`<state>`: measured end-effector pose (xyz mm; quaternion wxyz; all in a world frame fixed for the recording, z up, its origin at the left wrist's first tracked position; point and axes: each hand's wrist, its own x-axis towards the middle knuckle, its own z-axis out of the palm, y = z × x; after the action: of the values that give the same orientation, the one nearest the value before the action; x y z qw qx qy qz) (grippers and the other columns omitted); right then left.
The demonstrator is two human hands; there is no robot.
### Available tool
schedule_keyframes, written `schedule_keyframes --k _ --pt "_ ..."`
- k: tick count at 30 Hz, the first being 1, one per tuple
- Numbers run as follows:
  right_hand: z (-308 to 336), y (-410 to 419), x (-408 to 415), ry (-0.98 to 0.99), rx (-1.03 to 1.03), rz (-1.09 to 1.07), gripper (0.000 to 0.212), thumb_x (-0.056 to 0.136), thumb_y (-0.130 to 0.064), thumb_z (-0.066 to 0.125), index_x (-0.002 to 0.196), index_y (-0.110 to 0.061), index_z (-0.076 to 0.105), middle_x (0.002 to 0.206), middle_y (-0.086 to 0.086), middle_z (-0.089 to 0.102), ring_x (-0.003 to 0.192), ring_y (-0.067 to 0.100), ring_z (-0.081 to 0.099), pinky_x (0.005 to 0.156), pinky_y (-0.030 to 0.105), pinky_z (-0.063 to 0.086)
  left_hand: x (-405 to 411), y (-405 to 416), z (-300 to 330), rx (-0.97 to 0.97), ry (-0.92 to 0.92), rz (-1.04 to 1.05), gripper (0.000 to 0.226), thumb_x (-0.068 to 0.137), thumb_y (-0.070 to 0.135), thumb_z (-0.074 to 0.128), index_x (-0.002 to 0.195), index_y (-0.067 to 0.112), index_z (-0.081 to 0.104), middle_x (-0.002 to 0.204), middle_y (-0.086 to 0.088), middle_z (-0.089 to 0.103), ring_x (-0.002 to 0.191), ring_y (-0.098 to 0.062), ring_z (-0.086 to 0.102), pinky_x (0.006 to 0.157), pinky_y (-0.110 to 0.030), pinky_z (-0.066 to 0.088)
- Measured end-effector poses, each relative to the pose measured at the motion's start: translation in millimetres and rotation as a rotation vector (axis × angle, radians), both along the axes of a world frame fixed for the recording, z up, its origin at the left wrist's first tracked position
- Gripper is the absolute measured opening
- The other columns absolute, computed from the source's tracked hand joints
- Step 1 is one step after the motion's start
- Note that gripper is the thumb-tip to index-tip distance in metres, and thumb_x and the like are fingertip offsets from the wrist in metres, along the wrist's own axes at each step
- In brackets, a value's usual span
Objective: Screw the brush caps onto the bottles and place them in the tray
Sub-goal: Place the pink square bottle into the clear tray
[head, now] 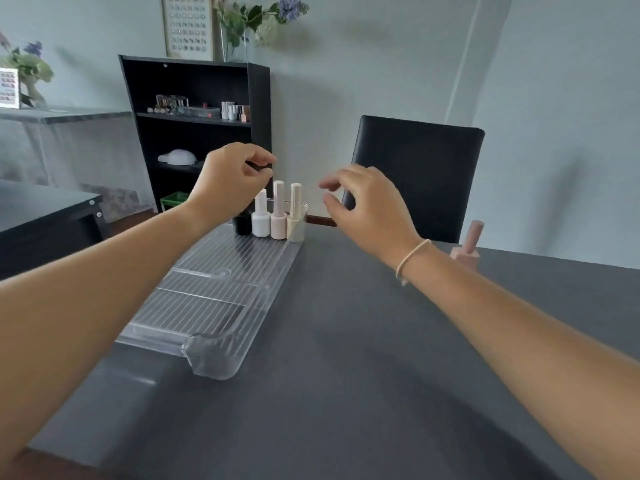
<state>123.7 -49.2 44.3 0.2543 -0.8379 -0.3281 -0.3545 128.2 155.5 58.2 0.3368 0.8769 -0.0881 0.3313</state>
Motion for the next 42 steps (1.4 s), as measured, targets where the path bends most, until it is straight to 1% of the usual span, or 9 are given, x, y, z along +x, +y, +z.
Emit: schedule_keyframes --k 3,8,12,16,20,29,34,39,42 --pt "-12.7 -53.4 -17.7 -0.049 0.121 -0.069 0.016 0.086 -0.02 0.055 0.095 -0.014 0.067 0.091 -0.002 0.068 0.075 0.003 0.046 0.069 0.009 0.035 -9.3 -38.4 9.6 0.05 -0.008 -0.106 0.019 0.087 0.015 0.055 0.104 0.017 0.065 0.101 0.005 0.061 0.081 -0.004 0.059 0.061 -0.005 0.045" --pt "-32.5 -147.7 -26.8 -0.031 0.334 -0.296 0.018 0.085 -0.024 0.05 0.092 -0.017 0.065 0.093 -0.004 0.066 0.073 0.001 0.044 0.068 0.006 0.034 -21.3 -113.1 8.8 0.158 0.034 -0.304 0.019 0.087 0.018 0.058 0.105 0.02 0.064 0.101 0.003 0.063 0.085 -0.009 0.059 0.073 -0.011 0.044" --pt "-53.2 -202.1 -24.0 0.205 0.346 -0.465 0.018 0.087 -0.024 0.051 0.1 -0.02 0.063 0.104 -0.001 0.066 0.087 0.015 0.051 0.079 0.022 0.039 -20.2 -168.8 -3.0 0.195 0.138 -0.397 0.025 0.086 0.023 0.06 0.111 0.026 0.061 0.106 0.003 0.061 0.091 -0.013 0.058 0.077 -0.015 0.044" --pt "-72.3 -229.4 -21.8 0.439 0.144 -0.558 0.032 0.086 -0.036 0.052 0.115 -0.023 0.058 0.121 -0.003 0.06 0.114 0.022 0.05 0.1 0.037 0.037 -14.5 -211.4 -15.4 0.251 0.215 -0.446 0.036 0.085 0.027 0.061 0.12 0.028 0.055 0.116 0.005 0.057 0.094 -0.011 0.053 0.072 -0.009 0.036" --pt "-72.6 -221.7 -14.0 0.586 0.019 -0.602 0.044 0.084 -0.046 0.051 0.123 -0.026 0.052 0.134 -0.002 0.052 0.123 0.023 0.044 0.104 0.038 0.032 -8.5 -224.3 -27.9 0.242 0.231 -0.417 0.045 0.085 0.025 0.06 0.128 0.026 0.048 0.126 0.005 0.052 0.099 -0.006 0.045 0.085 -0.02 0.034" --pt "-85.2 -248.3 -8.6 0.648 -0.098 -0.648 0.045 0.084 -0.053 0.044 0.119 -0.027 0.055 0.131 0.001 0.05 0.121 0.025 0.042 0.101 0.039 0.03 3.0 -276.7 -42.9 0.137 0.216 -0.38 0.033 0.087 0.008 0.051 0.119 0.015 0.058 0.101 -0.002 0.061 0.083 -0.015 0.061 0.069 -0.01 0.041" --pt "-81.8 -234.5 -6.1 0.628 -0.102 -0.629 0.044 0.084 -0.052 0.045 0.119 -0.027 0.055 0.13 0.002 0.051 0.12 0.026 0.043 0.1 0.04 0.031 8.1 -266.3 -45.4 0.017 0.165 -0.344 0.027 0.089 0.004 0.045 0.107 0.013 0.063 0.073 0.005 0.06 0.056 0.009 0.055 0.052 0.0 0.037" --pt "-82.6 -235.5 -6.2 0.636 -0.095 -0.632 0.044 0.084 -0.052 0.045 0.119 -0.027 0.055 0.13 0.002 0.051 0.12 0.027 0.042 0.1 0.04 0.031 4.6 -263.8 -44.9 -0.072 0.157 -0.326 0.025 0.089 0.004 0.047 0.108 0.013 0.061 0.07 0.005 0.063 0.061 0.005 0.059 0.062 -0.004 0.043" --pt "-82.1 -234.7 -8.1 0.64 -0.077 -0.619 0.042 0.084 -0.05 0.046 0.118 -0.027 0.056 0.129 0.001 0.051 0.12 0.026 0.042 0.1 0.039 0.03 2.6 -253.4 -38.8 -0.127 0.155 -0.324 0.023 0.087 0.006 0.05 0.106 0.015 0.058 0.074 0.002 0.068 0.074 -0.01 0.063 0.08 -0.025 0.053"
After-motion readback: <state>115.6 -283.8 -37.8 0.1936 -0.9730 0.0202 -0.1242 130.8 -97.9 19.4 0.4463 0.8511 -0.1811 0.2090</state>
